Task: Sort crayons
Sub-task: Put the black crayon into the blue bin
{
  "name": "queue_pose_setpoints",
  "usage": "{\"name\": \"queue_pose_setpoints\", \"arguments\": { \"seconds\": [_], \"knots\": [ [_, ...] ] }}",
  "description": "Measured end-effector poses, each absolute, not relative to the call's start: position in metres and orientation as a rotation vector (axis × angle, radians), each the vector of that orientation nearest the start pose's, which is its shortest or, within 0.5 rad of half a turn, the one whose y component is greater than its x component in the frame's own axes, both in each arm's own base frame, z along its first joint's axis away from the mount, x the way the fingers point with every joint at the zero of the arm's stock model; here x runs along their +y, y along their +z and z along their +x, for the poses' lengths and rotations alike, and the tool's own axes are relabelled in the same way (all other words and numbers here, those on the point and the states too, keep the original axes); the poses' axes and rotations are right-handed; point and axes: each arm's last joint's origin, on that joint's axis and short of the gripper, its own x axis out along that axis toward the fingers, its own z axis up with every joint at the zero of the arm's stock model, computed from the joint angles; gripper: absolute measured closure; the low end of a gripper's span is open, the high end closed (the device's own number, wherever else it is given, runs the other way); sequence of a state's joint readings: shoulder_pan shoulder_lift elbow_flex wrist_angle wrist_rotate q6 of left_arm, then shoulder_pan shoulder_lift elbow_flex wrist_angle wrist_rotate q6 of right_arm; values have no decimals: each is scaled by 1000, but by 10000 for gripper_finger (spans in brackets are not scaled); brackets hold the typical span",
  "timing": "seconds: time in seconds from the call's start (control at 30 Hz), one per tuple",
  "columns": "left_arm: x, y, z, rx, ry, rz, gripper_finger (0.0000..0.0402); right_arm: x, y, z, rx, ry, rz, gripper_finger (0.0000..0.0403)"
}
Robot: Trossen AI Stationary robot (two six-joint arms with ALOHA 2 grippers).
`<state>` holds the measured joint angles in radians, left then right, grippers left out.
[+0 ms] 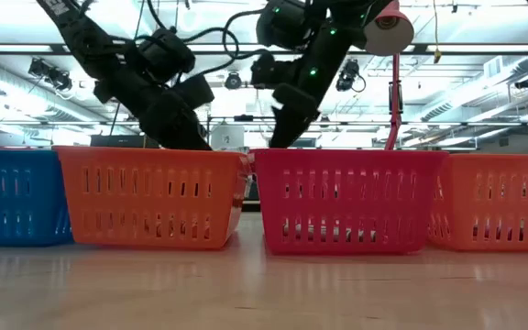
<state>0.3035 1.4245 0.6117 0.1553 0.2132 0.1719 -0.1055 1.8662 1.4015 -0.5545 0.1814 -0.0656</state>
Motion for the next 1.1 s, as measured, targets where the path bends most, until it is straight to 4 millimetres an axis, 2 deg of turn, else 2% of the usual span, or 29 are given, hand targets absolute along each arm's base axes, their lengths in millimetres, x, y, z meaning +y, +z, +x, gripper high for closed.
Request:
{"name": "queue_pose_setpoints", "arguments": {
  "seconds": [0.13,0.27,0.37,0.5,0.77,0.93,1.1],
  "knots": [
    [65,188,245,638,-12,-66,358,-47,211,378,1047,-285,-94,288],
    [47,209,227,636,-86,-92,357,-46,202,366,1042,-314,-112,289],
    [32,218,213,664,-161,-98,357,-45,202,356,1028,-332,-115,288],
    [13,225,204,673,-244,-121,357,-44,206,344,989,-345,-118,289],
    [-17,227,202,671,-400,-85,356,-43,213,335,773,-339,-152,289],
    [-22,227,201,693,-404,-143,356,-43,212,335,758,-330,-177,288],
    [-26,218,192,858,-376,-271,356,-42,212,335,761,-298,-184,289]
  ]
}}
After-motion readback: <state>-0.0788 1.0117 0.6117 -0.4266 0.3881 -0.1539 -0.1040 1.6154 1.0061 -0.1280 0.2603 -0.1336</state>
